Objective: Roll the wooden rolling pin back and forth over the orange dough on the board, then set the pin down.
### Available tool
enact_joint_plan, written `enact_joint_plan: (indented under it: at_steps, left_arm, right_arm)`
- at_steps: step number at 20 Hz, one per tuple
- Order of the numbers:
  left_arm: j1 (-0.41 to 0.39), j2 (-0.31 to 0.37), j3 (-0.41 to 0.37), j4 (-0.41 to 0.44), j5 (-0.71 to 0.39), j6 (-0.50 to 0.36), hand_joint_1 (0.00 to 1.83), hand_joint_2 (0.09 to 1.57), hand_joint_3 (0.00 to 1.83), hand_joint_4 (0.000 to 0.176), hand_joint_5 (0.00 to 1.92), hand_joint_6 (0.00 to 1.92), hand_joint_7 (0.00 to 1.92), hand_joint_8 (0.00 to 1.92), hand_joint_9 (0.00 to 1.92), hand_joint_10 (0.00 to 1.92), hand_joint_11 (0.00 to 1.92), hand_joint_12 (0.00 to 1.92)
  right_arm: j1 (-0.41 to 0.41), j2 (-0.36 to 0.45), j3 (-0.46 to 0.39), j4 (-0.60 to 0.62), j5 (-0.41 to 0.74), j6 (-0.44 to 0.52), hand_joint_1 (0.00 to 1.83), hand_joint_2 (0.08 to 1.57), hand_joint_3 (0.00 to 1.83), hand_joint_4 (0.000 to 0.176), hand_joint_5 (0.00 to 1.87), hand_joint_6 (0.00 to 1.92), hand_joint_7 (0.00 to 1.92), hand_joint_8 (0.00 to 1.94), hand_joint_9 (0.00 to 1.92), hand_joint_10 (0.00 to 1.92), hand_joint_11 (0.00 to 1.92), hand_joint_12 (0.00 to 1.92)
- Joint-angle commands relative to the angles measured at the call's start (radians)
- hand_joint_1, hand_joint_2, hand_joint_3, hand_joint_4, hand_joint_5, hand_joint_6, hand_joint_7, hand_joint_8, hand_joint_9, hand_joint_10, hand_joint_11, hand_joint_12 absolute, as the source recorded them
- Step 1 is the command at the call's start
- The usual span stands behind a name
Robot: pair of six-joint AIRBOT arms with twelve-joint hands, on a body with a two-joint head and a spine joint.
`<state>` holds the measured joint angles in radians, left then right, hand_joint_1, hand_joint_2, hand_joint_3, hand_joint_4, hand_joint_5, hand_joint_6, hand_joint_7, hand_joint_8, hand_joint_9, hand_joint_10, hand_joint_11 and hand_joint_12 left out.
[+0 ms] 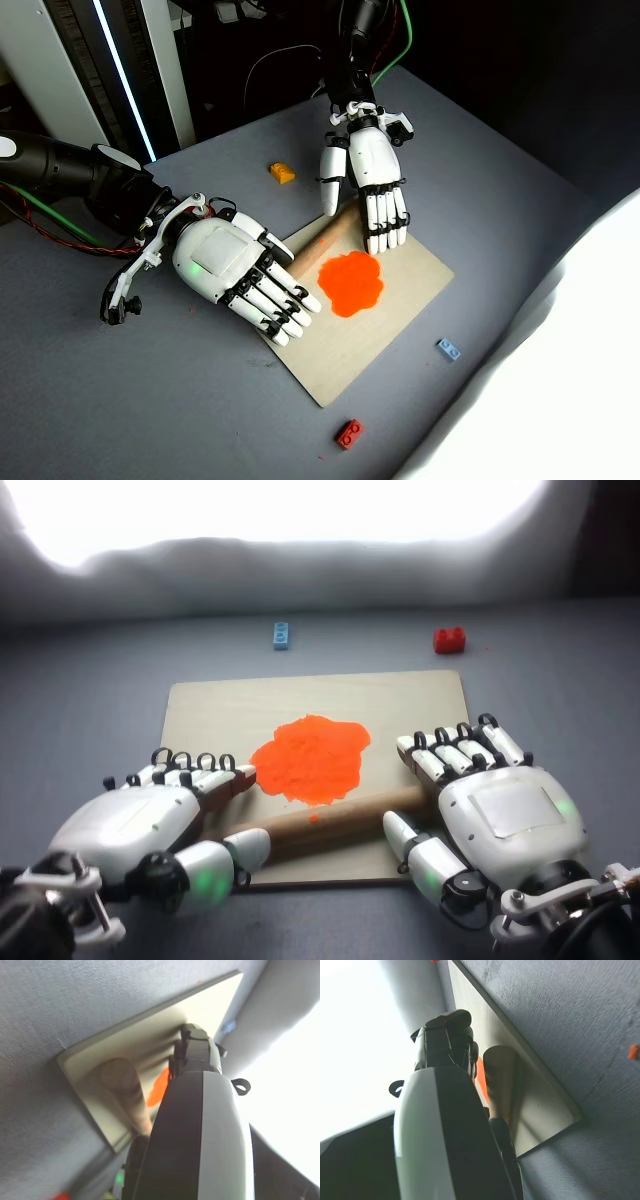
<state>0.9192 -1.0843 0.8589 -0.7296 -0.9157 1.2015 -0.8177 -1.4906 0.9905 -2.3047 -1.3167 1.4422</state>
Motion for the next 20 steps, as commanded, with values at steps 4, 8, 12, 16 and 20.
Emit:
enact_joint_plan:
  at_steps: [4, 8, 12, 16, 20]
  left_arm:
    - [0.040, -0.033, -0.007, 0.010, -0.098, -0.023, 0.00, 1.46, 0.00, 0.000, 0.18, 0.00, 0.23, 0.00, 0.21, 0.00, 0.00, 0.28]
    - [0.032, -0.040, 0.001, 0.011, -0.115, -0.020, 0.00, 1.46, 0.00, 0.000, 0.19, 0.00, 0.24, 0.00, 0.21, 0.00, 0.00, 0.30]
    - [0.011, -0.038, 0.014, 0.011, -0.115, -0.012, 0.00, 1.46, 0.00, 0.000, 0.18, 0.00, 0.23, 0.00, 0.20, 0.00, 0.00, 0.30]
    - [-0.011, -0.029, 0.022, 0.027, -0.115, -0.015, 0.00, 1.46, 0.00, 0.000, 0.16, 0.00, 0.21, 0.00, 0.19, 0.00, 0.00, 0.29]
    - [-0.037, 0.002, 0.018, 0.058, -0.115, -0.022, 0.00, 1.46, 0.00, 0.000, 0.17, 0.00, 0.21, 0.00, 0.19, 0.00, 0.00, 0.28]
  right_arm:
    - [0.000, 0.006, -0.005, -0.087, -0.089, 0.001, 0.00, 1.43, 0.00, 0.000, 0.32, 0.01, 0.36, 0.01, 0.33, 0.01, 0.00, 0.87]
    - [0.000, 0.006, -0.005, -0.087, -0.088, 0.001, 0.00, 1.43, 0.00, 0.000, 0.32, 0.00, 0.36, 0.00, 0.32, 0.00, 0.00, 0.87]
    - [0.003, 0.007, -0.005, -0.087, -0.089, 0.001, 0.00, 1.43, 0.00, 0.000, 0.31, 0.00, 0.35, 0.00, 0.31, 0.00, 0.00, 0.84]
    - [0.019, 0.016, -0.005, -0.087, -0.091, 0.002, 0.00, 1.43, 0.00, 0.000, 0.31, 0.00, 0.35, 0.00, 0.31, 0.00, 0.00, 0.86]
    - [0.042, 0.030, -0.005, -0.098, -0.095, 0.003, 0.00, 1.42, 0.00, 0.000, 0.34, 0.01, 0.37, 0.00, 0.31, 0.00, 0.00, 0.85]
